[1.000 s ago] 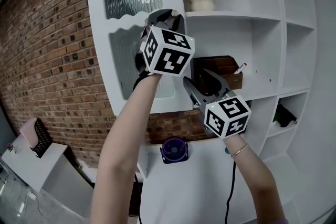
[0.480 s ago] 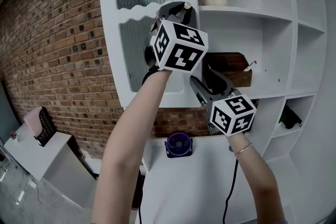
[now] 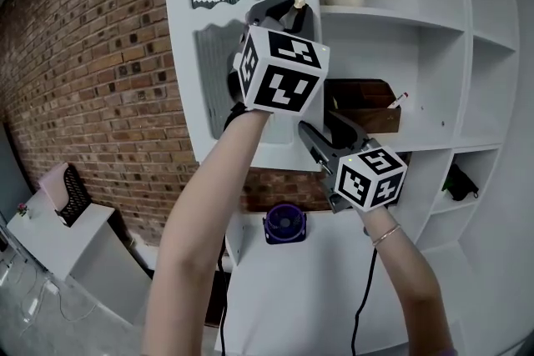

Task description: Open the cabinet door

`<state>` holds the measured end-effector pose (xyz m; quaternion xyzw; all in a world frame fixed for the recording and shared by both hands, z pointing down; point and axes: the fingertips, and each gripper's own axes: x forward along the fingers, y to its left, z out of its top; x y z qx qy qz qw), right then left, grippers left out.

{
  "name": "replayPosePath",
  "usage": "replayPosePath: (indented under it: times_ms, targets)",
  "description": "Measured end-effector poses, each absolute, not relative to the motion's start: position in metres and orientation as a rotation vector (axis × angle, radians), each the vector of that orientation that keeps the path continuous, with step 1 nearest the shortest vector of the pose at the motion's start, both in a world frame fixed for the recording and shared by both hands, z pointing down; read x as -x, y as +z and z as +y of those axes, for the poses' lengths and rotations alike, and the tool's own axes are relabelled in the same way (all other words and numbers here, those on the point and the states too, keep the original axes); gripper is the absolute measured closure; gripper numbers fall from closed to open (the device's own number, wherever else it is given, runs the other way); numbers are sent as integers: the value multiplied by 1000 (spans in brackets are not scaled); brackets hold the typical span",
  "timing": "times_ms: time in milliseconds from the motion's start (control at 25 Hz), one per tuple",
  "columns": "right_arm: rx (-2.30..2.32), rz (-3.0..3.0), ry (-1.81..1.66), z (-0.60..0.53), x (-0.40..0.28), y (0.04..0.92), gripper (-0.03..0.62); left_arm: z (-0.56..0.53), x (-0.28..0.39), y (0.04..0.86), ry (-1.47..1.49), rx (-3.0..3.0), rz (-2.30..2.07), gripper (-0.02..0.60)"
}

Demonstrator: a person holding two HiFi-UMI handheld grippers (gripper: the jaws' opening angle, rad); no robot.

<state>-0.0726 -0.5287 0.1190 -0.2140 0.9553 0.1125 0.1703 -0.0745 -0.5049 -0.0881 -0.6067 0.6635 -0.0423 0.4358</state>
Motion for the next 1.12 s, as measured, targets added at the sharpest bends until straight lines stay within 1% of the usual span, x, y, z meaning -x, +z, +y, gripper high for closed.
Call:
replayPosePath:
  times_ms: [120,360,680,1120]
  targets:
    - [575,2736,299,-522,76,122,383,-499,74,-88,-98,1512,1650,511]
    - [583,2736,308,-512,72,124,438,-489,74,-89,-77,1529,1650,509]
    - [604,2739,304,-492,69,124,444,-468,74,-89,-46,1554,1639,508]
    - [602,2693,282,-449,65,123,474,-425,77,-88,0,1576,1597,502]
